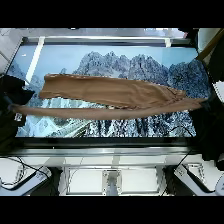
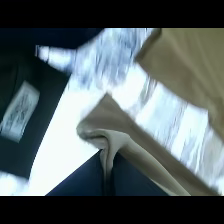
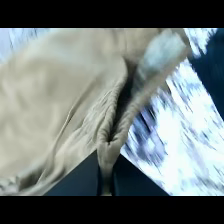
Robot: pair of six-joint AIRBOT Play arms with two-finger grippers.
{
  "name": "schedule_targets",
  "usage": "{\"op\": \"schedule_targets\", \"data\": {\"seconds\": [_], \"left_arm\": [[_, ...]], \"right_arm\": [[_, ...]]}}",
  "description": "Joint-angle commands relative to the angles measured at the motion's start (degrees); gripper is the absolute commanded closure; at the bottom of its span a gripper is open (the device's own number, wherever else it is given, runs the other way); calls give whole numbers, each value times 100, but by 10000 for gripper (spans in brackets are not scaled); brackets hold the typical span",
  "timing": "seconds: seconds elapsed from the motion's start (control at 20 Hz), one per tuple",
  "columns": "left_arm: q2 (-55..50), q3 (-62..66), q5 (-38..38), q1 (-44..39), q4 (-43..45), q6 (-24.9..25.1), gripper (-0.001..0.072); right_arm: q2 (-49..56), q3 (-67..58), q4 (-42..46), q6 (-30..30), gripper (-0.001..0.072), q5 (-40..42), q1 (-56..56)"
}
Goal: Fold the clothes and pants, and hang the long-sleeved shirts on hangers.
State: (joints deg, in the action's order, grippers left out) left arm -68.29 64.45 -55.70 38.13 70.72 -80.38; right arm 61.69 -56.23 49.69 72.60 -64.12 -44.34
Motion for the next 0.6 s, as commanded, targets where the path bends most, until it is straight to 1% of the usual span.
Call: {"op": "schedule_targets", "data": {"seconds": [0.0, 0.1, 0.2, 0.35, 0.4, 0.55], "left_arm": [[-1421, 1742, 249, -1019, 1169, -1198, 701], [-2380, 2743, -61, -1314, 1228, -1499, 700], [-3130, 3499, -120, -1554, 1250, -1587, 700], [-3827, 4273, 389, -1814, 1375, -1952, 701], [-4011, 4472, 531, -1869, 1370, -2002, 700], [-4404, 4712, 584, -1982, 1370, -2002, 699]], "right_arm": [[1305, -905, 98, 590, 682, 426, 533], [2015, -1397, 96, 645, 681, 636, 839], [2562, -1773, 109, 758, 681, 1095, 1147], [3064, -2020, 111, 839, 681, 1904, 1366], [3176, -2041, 105, 903, 681, 2105, 1375], [3486, -2046, 114, 898, 680, 2267, 1377]]}}
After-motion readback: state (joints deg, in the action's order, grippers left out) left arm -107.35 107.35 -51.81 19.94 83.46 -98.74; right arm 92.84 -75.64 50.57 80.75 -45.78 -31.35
